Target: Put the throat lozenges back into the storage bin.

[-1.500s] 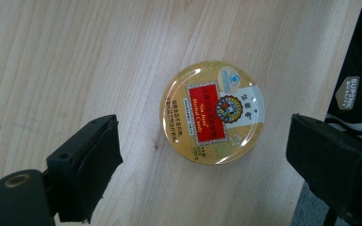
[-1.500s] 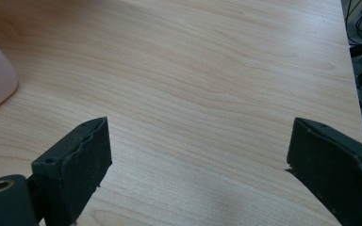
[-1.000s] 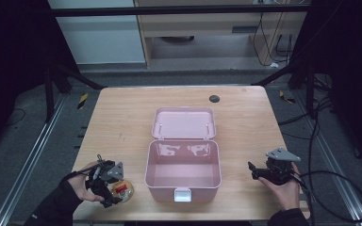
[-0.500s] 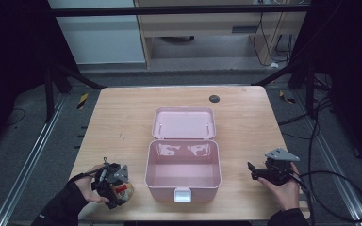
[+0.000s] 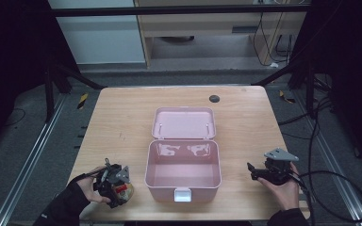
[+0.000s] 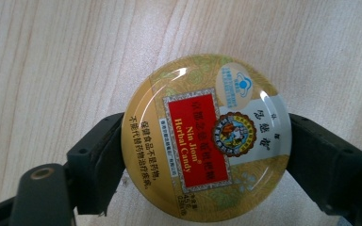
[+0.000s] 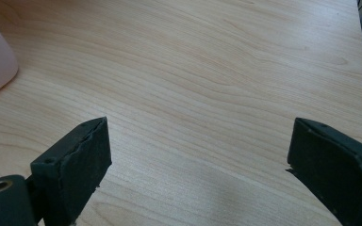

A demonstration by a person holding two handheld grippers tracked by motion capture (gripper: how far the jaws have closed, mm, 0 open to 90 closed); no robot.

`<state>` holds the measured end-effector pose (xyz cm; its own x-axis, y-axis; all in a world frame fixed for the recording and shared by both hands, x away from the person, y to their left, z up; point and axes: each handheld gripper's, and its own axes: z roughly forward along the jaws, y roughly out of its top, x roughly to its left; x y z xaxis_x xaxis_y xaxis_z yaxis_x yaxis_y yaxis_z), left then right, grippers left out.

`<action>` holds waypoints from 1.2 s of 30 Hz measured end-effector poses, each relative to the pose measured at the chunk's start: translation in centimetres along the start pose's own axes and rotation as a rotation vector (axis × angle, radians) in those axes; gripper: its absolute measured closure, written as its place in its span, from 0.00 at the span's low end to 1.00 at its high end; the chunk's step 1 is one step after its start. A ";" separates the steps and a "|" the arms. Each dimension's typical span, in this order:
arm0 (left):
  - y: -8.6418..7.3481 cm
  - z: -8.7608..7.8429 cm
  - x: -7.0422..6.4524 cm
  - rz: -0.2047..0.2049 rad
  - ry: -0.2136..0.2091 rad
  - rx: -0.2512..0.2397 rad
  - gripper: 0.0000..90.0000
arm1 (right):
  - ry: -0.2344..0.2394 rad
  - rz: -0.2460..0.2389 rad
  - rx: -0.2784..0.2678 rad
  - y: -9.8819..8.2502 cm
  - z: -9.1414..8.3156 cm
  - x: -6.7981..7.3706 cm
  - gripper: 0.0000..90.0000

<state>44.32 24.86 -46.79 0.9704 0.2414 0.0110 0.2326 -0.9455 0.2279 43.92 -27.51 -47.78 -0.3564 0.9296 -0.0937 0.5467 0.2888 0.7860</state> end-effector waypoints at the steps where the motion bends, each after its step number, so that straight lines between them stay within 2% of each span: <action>1: 0.0 0.0 0.0 0.000 -0.001 0.000 0.21 | -0.001 -0.002 0.001 0.0 0.0 0.0 0.08; 7: -0.1 -0.3 0.0 -0.003 -0.010 -0.007 0.21 | 0.000 0.001 -0.002 0.0 0.0 0.0 0.08; 12: -0.2 -1.8 0.0 -0.005 -0.001 -0.039 0.22 | -0.001 -0.002 -0.001 0.0 0.0 0.0 0.08; 19: 0.0 -4.4 0.1 -0.003 0.017 -0.084 0.22 | -0.002 -0.002 0.000 0.0 0.0 0.0 0.08; 23: 0.1 -6.2 0.3 0.001 0.039 -0.102 0.22 | -0.003 -0.004 0.003 0.0 0.0 0.0 0.08; 27: 0.3 -8.1 0.4 0.001 0.062 -0.141 0.22 | -0.002 -0.003 0.003 0.0 0.0 0.0 0.08; 31: 0.8 -9.7 0.2 0.005 0.078 -0.178 0.22 | -0.002 -0.007 0.005 0.0 0.0 0.0 0.08; 36: 1.7 -11.3 0.1 0.020 0.087 -0.200 0.22 | -0.002 -0.009 0.006 0.0 0.1 0.0 0.08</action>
<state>44.05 25.75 -35.38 0.9634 0.2490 0.0998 0.1871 -0.8904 0.4150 43.94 -27.49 -47.86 -0.3599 0.9274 -0.1022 0.5475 0.2987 0.7817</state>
